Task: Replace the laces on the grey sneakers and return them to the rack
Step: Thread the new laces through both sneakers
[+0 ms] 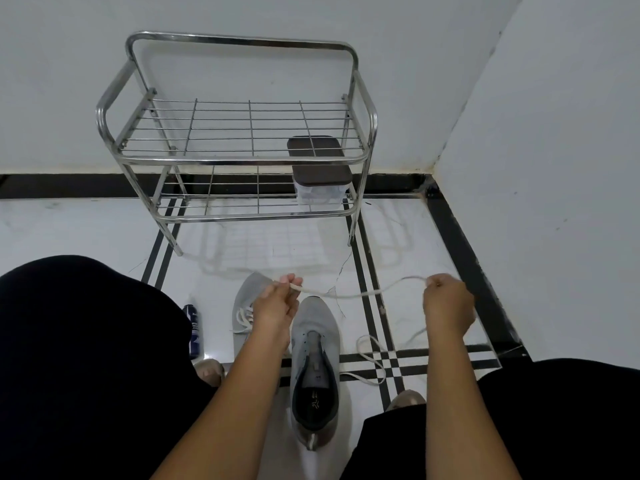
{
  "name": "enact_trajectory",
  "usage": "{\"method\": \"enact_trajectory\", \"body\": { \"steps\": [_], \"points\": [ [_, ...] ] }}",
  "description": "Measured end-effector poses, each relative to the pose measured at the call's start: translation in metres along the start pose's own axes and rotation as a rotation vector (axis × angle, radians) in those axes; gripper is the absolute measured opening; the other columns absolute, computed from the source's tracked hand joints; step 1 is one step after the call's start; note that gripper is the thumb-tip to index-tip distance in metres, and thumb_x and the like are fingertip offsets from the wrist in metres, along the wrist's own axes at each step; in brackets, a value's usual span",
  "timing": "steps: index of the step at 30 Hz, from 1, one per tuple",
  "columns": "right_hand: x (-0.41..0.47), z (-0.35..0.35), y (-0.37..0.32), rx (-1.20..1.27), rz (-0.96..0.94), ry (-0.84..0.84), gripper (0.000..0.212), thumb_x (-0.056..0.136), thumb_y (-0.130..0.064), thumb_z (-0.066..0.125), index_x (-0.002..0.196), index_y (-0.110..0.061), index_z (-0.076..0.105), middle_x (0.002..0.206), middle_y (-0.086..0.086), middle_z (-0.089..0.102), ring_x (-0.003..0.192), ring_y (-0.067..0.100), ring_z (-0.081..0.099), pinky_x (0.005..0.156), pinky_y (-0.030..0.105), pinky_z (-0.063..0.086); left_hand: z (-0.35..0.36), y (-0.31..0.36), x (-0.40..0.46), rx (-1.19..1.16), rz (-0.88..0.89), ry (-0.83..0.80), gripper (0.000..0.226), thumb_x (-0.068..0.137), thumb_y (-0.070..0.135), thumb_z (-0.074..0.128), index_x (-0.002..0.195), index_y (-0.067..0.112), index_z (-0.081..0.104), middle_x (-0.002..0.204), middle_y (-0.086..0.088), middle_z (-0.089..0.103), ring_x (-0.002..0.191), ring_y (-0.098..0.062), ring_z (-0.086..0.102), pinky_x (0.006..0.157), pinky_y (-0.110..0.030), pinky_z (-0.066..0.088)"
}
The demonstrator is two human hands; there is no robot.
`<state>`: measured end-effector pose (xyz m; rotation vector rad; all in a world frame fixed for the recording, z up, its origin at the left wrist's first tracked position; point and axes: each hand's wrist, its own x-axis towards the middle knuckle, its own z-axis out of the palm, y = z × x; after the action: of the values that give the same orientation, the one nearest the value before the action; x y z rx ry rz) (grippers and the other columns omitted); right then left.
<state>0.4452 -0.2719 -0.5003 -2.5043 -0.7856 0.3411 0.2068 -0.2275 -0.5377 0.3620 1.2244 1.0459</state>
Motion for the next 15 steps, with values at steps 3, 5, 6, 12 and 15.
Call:
{"method": "enact_trajectory", "body": {
  "steps": [3, 5, 6, 12, 15],
  "points": [
    [-0.017, 0.025, 0.000, -0.050, 0.003, -0.255, 0.024, 0.097, -0.022, 0.048, 0.106, -0.012, 0.068, 0.112, 0.009, 0.066, 0.101, 0.029, 0.059, 0.093, 0.039, 0.045, 0.000, -0.018, -0.003, 0.426, 0.080, -0.071, 0.017, 0.096, 0.021, 0.055, 0.086, 0.017, 0.068, 0.087, 0.003, 0.072, 0.074, -0.005, 0.064, 0.066, -0.018, 0.046],
    [-0.031, 0.044, -0.005, 0.207, 0.026, -0.452, 0.032, 0.097, -0.032, 0.048, 0.096, -0.007, 0.070, 0.103, 0.009, 0.070, 0.096, 0.026, 0.061, 0.092, 0.036, 0.048, 0.001, -0.029, -0.005, 0.620, 0.076, -0.181, 0.021, 0.095, 0.019, 0.058, 0.076, 0.015, 0.066, 0.082, 0.000, 0.071, 0.071, -0.011, 0.065, 0.069, -0.022, 0.050],
    [-0.039, 0.050, -0.010, 0.334, 0.087, -0.593, 0.036, 0.097, -0.039, 0.050, 0.095, -0.010, 0.071, 0.102, 0.005, 0.071, 0.097, 0.022, 0.061, 0.094, 0.036, 0.046, 0.001, -0.033, -0.005, 0.670, 0.057, -0.242, 0.021, 0.094, 0.017, 0.058, 0.075, 0.015, 0.066, 0.081, -0.001, 0.071, 0.077, -0.016, 0.067, 0.077, -0.027, 0.052],
    [-0.058, 0.078, -0.010, 0.521, 0.236, -0.924, 0.034, 0.087, -0.043, 0.067, 0.103, -0.013, 0.069, 0.109, 0.002, 0.070, 0.108, 0.018, 0.060, 0.093, 0.037, 0.042, -0.006, -0.052, -0.003, 0.991, 0.079, -0.453, 0.020, 0.093, 0.018, 0.059, 0.074, 0.020, 0.067, 0.061, 0.012, 0.067, 0.075, -0.015, 0.063, 0.078, -0.029, 0.049],
    [-0.059, 0.082, -0.010, 0.657, 0.307, -0.921, 0.021, 0.088, -0.022, 0.068, 0.104, -0.008, 0.067, 0.107, 0.009, 0.071, 0.097, 0.025, 0.064, 0.081, 0.034, 0.046, -0.010, -0.059, 0.000, 1.043, 0.052, -0.468, 0.019, 0.092, 0.020, 0.061, 0.074, 0.017, 0.067, 0.058, 0.014, 0.066, 0.072, -0.016, 0.061, 0.074, -0.032, 0.050]
  ]
}}
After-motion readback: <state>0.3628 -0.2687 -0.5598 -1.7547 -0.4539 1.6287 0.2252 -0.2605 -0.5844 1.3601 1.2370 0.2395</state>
